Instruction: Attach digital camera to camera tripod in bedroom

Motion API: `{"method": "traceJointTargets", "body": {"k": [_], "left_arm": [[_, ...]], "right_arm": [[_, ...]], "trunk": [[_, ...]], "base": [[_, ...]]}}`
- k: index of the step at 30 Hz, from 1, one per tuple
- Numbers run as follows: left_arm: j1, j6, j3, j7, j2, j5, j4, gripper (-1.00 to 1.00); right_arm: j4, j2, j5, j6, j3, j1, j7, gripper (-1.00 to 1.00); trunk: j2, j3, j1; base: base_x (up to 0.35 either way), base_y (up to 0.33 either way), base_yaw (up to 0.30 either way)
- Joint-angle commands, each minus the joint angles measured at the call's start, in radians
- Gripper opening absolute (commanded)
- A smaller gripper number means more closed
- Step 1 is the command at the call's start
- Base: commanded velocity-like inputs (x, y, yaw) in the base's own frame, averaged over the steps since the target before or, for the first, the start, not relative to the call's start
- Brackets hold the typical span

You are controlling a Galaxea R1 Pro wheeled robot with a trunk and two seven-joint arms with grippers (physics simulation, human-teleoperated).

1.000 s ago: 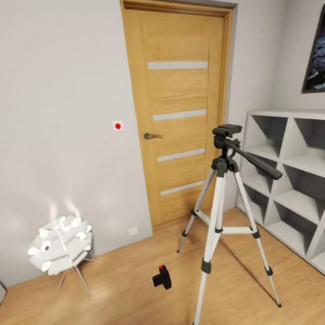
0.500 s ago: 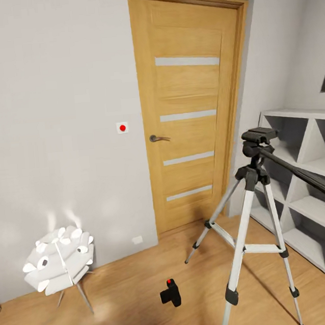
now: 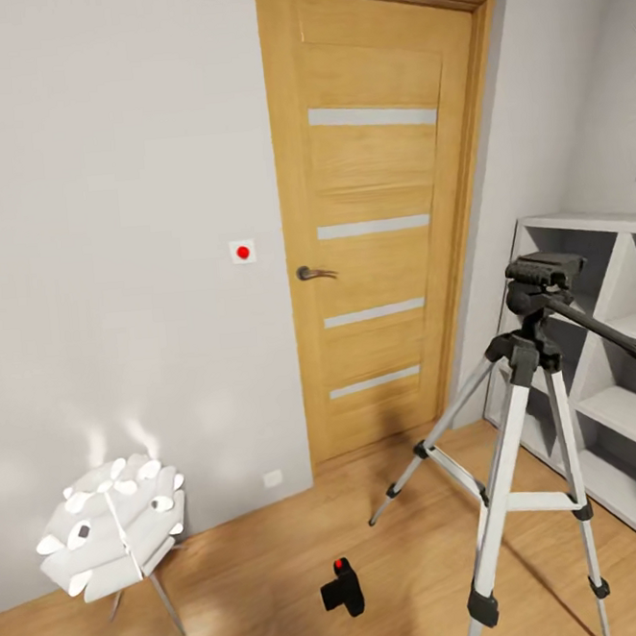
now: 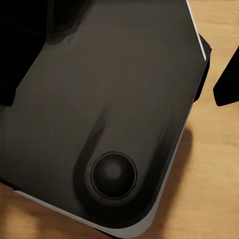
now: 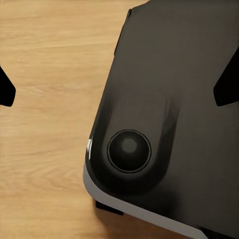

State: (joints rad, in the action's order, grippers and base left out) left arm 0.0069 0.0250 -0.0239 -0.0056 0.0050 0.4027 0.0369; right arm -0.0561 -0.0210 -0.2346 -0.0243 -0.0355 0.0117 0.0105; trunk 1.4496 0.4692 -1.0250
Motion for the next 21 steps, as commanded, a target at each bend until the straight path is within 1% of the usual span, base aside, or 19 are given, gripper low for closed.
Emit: {"method": "traceJointTargets", "body": {"k": [1,21], "left_arm": [[0.0,0.001,-0.002,-0.001,0.0,0.004,0.002,1.0],[0.0,0.002,-0.005,0.004,0.002,0.004,0.004,1.0]], "right_arm": [[0.001,0.0,-0.003,-0.002,-0.003,0.001,0.001,1.0],[0.001,0.001,-0.002,-0.002,-0.001,0.001,0.002,1.0]], "trunk": [[0.0,0.001,0.0],[0.0,0.001,0.0]], "base": [[0.009,0.008,-0.189],[0.002,0.001,-0.226]]}}
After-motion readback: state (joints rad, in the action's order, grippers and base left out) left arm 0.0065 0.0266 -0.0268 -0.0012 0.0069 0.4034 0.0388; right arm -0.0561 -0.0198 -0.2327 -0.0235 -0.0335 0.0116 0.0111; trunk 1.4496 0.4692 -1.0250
